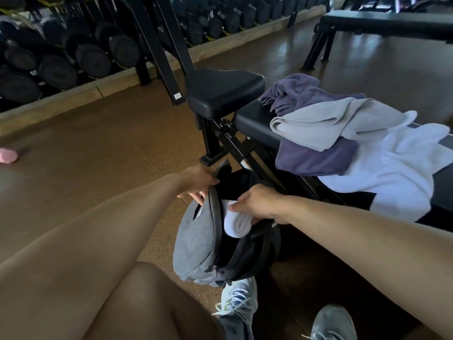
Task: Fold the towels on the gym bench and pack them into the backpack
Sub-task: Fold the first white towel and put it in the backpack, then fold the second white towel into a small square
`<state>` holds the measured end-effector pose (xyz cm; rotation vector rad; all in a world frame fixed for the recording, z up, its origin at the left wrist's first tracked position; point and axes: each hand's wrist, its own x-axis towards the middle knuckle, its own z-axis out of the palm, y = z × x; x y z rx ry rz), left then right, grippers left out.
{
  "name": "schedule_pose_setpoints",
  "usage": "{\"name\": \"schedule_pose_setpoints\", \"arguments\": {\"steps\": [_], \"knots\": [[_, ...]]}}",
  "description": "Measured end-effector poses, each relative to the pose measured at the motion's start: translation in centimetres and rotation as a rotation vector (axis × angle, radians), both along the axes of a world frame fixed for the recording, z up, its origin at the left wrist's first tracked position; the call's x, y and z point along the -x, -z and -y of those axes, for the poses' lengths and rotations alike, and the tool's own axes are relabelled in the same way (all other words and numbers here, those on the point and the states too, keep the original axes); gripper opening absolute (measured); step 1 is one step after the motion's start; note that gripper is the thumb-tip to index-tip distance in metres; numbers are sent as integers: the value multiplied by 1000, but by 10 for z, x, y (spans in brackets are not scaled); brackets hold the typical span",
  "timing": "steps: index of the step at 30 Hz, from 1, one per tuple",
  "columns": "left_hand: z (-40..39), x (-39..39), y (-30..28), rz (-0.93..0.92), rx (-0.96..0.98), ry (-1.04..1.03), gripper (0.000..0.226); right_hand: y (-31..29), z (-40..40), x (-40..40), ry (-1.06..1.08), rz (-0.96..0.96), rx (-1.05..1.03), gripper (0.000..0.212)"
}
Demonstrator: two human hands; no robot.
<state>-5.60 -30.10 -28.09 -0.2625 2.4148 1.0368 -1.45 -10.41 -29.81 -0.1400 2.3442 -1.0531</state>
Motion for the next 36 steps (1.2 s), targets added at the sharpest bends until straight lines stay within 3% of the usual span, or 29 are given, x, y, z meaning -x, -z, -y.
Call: {"name": "schedule_pose_setpoints", "arguments": {"steps": [3, 6, 9, 12, 15, 20, 26, 32, 36], "knots": [[-1, 3, -2, -73, -56, -127, 15, 3, 0, -2, -49, -46, -69, 21], [0, 4, -2, -75, -97, -181, 14, 5, -2, 8, -44, -141, -221, 15], [0, 5, 0, -84, -136, -215, 17, 6, -8, 14, -96, -83, -312, 20], [0, 6, 1, -108, -153, -274, 21, 9, -14, 17, -64, -57, -168, 23], [0, 8, 1, -111, -182, -338, 23, 7, -14, 15, -142, -100, -160, 23], [-6, 6, -3, -88, -218, -417, 23, -5, -16, 12, -405, -136, -413, 26], [-13, 5, -4, -61, -160, -340, 25, -21, -17, -4, -576, -124, -613, 40], [-30, 2, -13, -104, 122, -163, 35, -54, -32, 5, -311, -515, -559, 36], [-48, 7, -34, -533, 236, -241, 32, -93, -52, 12, -19, -837, -343, 36]]}}
